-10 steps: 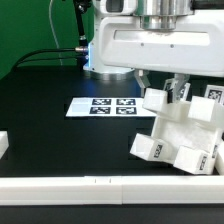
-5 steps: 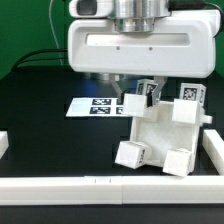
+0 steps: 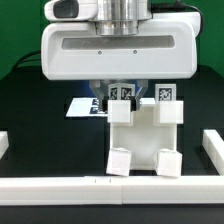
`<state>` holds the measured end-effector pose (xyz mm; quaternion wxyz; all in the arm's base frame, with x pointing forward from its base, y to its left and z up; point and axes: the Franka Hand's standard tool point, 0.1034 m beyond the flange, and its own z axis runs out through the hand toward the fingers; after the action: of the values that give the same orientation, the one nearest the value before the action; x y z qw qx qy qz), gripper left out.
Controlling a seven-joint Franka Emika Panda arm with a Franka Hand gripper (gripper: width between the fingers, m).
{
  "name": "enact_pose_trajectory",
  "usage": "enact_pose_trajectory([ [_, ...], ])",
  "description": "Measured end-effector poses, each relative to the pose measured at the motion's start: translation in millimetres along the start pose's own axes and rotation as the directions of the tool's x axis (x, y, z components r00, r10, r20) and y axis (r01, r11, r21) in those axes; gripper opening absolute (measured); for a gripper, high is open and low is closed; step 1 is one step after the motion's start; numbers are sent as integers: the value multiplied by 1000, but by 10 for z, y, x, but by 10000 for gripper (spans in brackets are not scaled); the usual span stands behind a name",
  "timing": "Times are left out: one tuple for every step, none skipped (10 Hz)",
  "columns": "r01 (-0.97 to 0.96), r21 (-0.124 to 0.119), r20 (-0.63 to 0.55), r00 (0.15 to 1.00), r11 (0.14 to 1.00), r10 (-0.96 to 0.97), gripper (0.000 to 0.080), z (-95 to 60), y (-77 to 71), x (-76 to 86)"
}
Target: Assemble chair
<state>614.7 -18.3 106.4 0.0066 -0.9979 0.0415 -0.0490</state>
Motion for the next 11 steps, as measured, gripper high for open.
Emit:
enact_pose_trajectory([
  [-21,3,3,1000,1000,21,284,-4,-48,-31],
  [-7,8,13,1000,1000,7,284,-15,-33,-71],
  [-12,14,27,1000,1000,12,284,-28,2,-142],
  [-16,19,37,999,1000,16,284,-36,14,-219],
  [-20,22,46,999,1000,19,284,-41,10,-300],
  [-20,24,51,999,1000,19,284,-46,-16,-345],
  [-27,14,49,998,1000,26,284,-50,-45,-343],
  [-29,14,49,998,999,28,284,-50,-34,-342],
  [-30,13,49,998,999,29,284,-50,-30,-342],
  [-30,13,49,998,999,29,284,-50,-30,-342],
  [-30,13,49,998,999,29,284,-50,-29,-341],
])
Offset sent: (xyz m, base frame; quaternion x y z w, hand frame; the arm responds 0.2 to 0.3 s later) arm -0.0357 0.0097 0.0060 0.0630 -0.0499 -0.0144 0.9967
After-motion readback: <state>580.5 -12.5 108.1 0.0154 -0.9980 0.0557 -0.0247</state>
